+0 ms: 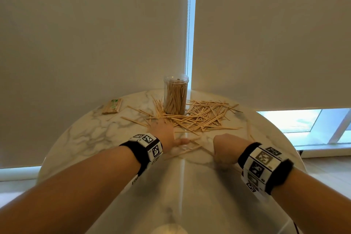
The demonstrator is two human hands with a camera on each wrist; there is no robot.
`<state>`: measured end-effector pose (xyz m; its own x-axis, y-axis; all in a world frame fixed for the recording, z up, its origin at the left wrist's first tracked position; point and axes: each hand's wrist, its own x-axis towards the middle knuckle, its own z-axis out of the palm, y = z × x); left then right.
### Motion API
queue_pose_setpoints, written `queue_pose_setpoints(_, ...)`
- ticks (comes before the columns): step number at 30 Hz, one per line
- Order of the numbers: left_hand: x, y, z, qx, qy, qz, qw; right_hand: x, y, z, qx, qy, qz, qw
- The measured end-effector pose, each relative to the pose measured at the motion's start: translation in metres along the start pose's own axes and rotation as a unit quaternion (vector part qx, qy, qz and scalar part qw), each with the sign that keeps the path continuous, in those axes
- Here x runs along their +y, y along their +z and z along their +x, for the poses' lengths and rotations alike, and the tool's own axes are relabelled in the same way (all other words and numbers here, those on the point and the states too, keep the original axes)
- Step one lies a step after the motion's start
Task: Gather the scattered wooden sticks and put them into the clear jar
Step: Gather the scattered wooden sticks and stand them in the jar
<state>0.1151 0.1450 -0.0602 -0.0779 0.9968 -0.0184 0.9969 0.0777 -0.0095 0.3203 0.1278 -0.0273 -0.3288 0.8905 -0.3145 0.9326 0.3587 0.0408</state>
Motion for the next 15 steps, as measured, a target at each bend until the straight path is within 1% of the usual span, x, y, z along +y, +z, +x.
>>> queue_pose_setpoints(2,-0.005,0.003,0.011,-0.003,-0.076,0.005,0.997,-0.002,0.001,-0.001,0.010,-0.002,-0.008,1.000)
queue_pose_setpoints(4,-0.006,0.001,0.020,-0.039,-0.101,0.025,0.994,-0.003,0.002,0.000,0.020,0.004,-0.008,1.000)
queue_pose_setpoints(8,0.003,-0.006,0.028,-0.083,-0.049,0.037,0.995,-0.004,0.006,0.003,0.017,0.004,-0.010,1.000)
queue_pose_setpoints(11,0.006,-0.007,0.032,-0.118,-0.050,0.069,0.989,-0.003,0.008,0.004,0.011,0.000,-0.005,1.000)
queue_pose_setpoints(12,0.005,-0.005,0.035,-0.113,-0.043,0.071,0.990,-0.004,0.009,0.005,0.010,0.000,-0.003,1.000)
queue_pose_setpoints(14,0.001,-0.004,0.034,-0.125,-0.027,0.097,0.987,-0.005,0.009,0.007,0.014,0.001,-0.002,1.000)
queue_pose_setpoints(15,0.000,-0.005,0.033,-0.145,-0.042,0.104,0.983,-0.006,0.009,0.007,0.016,0.000,-0.004,1.000)
